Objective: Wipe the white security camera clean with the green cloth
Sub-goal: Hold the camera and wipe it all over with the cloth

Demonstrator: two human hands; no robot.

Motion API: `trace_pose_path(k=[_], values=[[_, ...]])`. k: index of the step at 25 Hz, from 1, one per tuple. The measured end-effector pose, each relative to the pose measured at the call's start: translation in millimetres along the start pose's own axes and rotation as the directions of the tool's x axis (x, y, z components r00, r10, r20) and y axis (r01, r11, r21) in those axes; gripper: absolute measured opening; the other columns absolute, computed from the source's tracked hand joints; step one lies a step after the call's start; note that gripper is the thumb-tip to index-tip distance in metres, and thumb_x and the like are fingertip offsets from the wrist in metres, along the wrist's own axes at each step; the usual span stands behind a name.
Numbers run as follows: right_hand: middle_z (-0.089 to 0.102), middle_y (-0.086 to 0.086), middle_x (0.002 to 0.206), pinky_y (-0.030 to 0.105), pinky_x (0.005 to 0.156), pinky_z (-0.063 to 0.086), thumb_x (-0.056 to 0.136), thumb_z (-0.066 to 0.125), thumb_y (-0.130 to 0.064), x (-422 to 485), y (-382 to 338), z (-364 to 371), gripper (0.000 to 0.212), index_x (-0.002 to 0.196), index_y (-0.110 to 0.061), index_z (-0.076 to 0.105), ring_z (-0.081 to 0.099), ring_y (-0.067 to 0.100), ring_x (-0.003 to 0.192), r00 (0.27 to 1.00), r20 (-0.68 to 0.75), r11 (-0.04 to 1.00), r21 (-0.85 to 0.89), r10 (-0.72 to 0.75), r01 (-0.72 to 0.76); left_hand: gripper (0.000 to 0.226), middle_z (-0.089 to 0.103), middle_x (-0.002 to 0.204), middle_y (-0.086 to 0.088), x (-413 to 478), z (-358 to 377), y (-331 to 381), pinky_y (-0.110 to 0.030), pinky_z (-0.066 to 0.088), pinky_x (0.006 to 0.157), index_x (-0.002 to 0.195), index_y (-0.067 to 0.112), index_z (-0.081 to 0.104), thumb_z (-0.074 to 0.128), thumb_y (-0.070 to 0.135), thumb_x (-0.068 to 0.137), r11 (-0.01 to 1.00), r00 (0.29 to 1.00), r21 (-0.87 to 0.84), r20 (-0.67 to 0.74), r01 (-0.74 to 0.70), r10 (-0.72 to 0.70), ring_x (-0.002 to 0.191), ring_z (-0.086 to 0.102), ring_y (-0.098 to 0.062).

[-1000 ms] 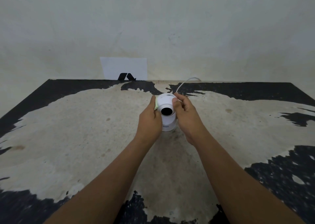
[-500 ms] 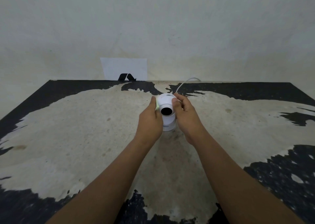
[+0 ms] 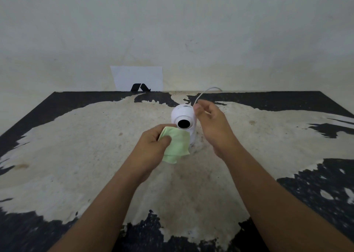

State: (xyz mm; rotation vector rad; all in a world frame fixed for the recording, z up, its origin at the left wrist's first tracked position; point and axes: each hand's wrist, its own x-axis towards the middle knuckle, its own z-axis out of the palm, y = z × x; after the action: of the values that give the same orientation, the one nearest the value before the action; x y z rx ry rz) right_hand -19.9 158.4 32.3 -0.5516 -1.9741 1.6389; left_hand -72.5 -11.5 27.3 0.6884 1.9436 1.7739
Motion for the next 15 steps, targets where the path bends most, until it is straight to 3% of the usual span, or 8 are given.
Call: trace_pose_path(k=[2, 4, 7, 9, 11, 13, 15], values=[[0.066, -0.019, 0.113, 0.023, 0.085, 0.044, 0.082, 0.056, -0.056, -7, -15, -10, 0.030, 0.107, -0.042, 0.061, 0.059, 0.000, 0.106, 0.991, 0.095, 0.996, -0.003, -0.092, 0.092, 0.028, 0.075, 0.091, -0.003, 2, -6, 13, -0.027, 0.055, 0.061, 0.102, 0.026, 0.065, 0.057, 0.004, 0.086, 0.998, 0.997, -0.008, -0.017, -0.070, 0.070, 0.079, 0.070, -0.017], [0.071, -0.017, 0.104, 0.018, 0.081, 0.049, 0.078, 0.064, -0.051, -12, -27, -18, 0.031, 0.104, -0.037, 0.067, 0.064, 0.000, 0.099, 0.949, 0.299, 0.994, -0.008, -0.101, 0.108, 0.027, 0.076, 0.085, -0.006, 5, -8, 25, -0.030, 0.057, 0.064, 0.104, 0.022, 0.061, 0.065, 0.007, 0.082, 0.994, 0.993, -0.010, -0.022, -0.112, 0.112, 0.077, 0.071, -0.022], [0.074, -0.001, 0.099, 0.030, 0.085, 0.054, 0.080, 0.069, -0.037, -13, -37, -23, 0.023, 0.101, -0.027, 0.071, 0.069, 0.014, 0.093, 0.891, 0.447, 0.987, -0.096, -0.076, 0.132, 0.025, 0.076, 0.078, -0.007, 12, -9, 41, -0.024, 0.055, 0.061, 0.101, 0.022, 0.060, 0.069, 0.011, 0.080, 0.982, 0.984, 0.062, 0.000, -0.177, 0.177, 0.072, 0.072, -0.021], [0.071, 0.011, 0.084, 0.034, 0.075, 0.050, 0.083, 0.068, -0.030, -9, -40, -24, 0.009, 0.087, -0.023, 0.071, 0.064, 0.018, 0.076, 0.905, 0.417, 0.976, -0.148, -0.086, 0.161, 0.019, 0.076, 0.074, -0.004, 19, -10, 45, -0.018, 0.052, 0.058, 0.098, 0.026, 0.061, 0.067, 0.017, 0.082, 0.975, 0.980, 0.098, 0.020, -0.199, 0.198, 0.068, 0.071, -0.015], [0.064, 0.000, 0.071, 0.026, 0.064, 0.046, 0.085, 0.067, -0.027, -3, -43, -27, 0.010, 0.076, -0.023, 0.069, 0.056, 0.010, 0.065, 0.931, 0.351, 0.971, -0.172, -0.096, 0.165, 0.012, 0.075, 0.077, -0.002, 28, -14, 37, -0.020, 0.053, 0.062, 0.099, 0.027, 0.061, 0.059, 0.022, 0.088, 0.981, 0.983, 0.080, -0.038, -0.178, 0.182, 0.071, 0.069, -0.012], [0.061, -0.015, 0.062, 0.014, 0.055, 0.042, 0.085, 0.065, -0.027, 9, -45, -30, 0.015, 0.071, -0.024, 0.064, 0.052, 0.000, 0.057, 0.973, 0.171, 0.972, -0.148, -0.158, 0.184, 0.016, 0.072, 0.090, 0.002, 34, -17, 19, -0.023, 0.053, 0.065, 0.105, 0.026, 0.058, 0.049, 0.021, 0.093, 0.991, 0.983, 0.078, -0.139, -0.111, 0.121, 0.080, 0.066, -0.014], [0.060, -0.015, 0.064, 0.010, 0.052, 0.040, 0.084, 0.063, -0.028, 23, -49, -28, 0.011, 0.073, -0.024, 0.061, 0.052, -0.003, 0.056, 0.956, -0.062, 0.929, -0.260, -0.288, 0.263, 0.026, 0.064, 0.109, 0.003, 39, -18, -4, -0.025, 0.051, 0.073, 0.116, 0.028, 0.050, 0.050, 0.023, 0.091, 0.971, 0.980, 0.238, -0.185, -0.027, 0.073, 0.096, 0.058, -0.016]])
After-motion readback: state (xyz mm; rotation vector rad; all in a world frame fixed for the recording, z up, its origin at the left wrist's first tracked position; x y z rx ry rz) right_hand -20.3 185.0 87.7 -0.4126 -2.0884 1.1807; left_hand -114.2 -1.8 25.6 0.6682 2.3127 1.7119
